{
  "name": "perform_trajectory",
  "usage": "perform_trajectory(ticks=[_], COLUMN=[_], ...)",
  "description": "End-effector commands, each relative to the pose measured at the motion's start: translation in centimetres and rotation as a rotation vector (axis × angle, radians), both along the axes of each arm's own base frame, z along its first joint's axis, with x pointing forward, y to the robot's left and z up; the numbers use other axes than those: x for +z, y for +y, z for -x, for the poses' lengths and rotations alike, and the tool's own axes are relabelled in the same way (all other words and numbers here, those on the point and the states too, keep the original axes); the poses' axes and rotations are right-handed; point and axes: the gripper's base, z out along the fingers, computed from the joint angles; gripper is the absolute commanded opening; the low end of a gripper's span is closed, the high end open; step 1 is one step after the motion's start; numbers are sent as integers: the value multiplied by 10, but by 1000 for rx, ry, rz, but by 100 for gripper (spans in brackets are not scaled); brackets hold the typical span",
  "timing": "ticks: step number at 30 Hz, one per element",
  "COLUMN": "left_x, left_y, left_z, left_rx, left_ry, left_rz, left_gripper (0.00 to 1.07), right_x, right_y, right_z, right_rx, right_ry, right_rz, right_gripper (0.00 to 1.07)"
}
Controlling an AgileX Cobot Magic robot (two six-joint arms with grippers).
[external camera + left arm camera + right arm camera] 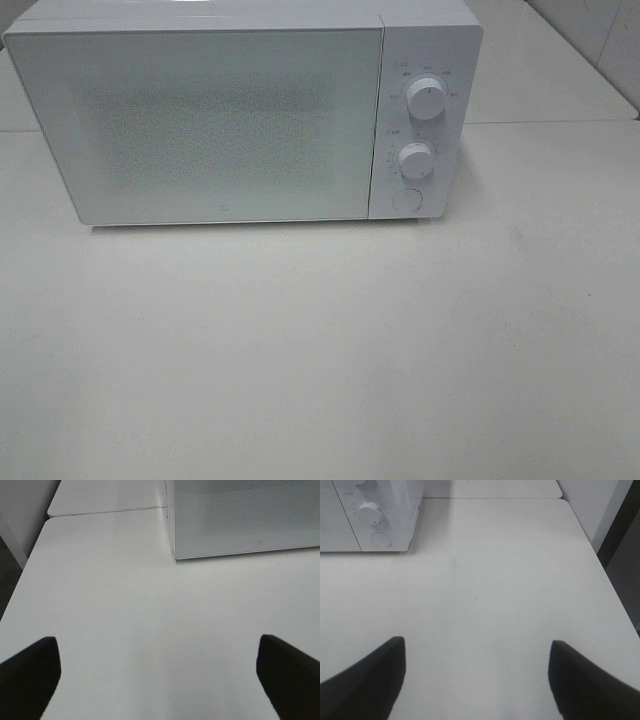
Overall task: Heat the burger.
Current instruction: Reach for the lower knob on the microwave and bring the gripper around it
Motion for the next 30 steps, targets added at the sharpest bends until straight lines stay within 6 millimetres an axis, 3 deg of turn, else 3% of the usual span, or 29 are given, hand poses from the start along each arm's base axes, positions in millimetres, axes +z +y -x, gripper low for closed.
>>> perform_trajectory(ticks=[1, 14, 20, 24, 30], left_x=[0, 0, 0, 0, 0], left_y=[0, 0, 0, 0, 0], left_z=[2, 2, 2, 2, 2], left_rx=[3, 3, 3, 3, 3], left_ry=[-28, -28, -28, -28, -28], left_rz=[9, 9, 9, 9, 9], left_gripper=[100, 100, 100, 100, 100], right_x=[0, 0, 14, 23, 33], right_y=[0, 0, -1, 0, 2], right_z=[4, 4, 3, -5, -37], right_rx=[-3, -7, -6, -2, 13], right_ry=[-33, -33, -78, -86, -83], right_rz=[5, 10, 31, 36, 53], right_gripper=[76, 76, 77, 77, 76])
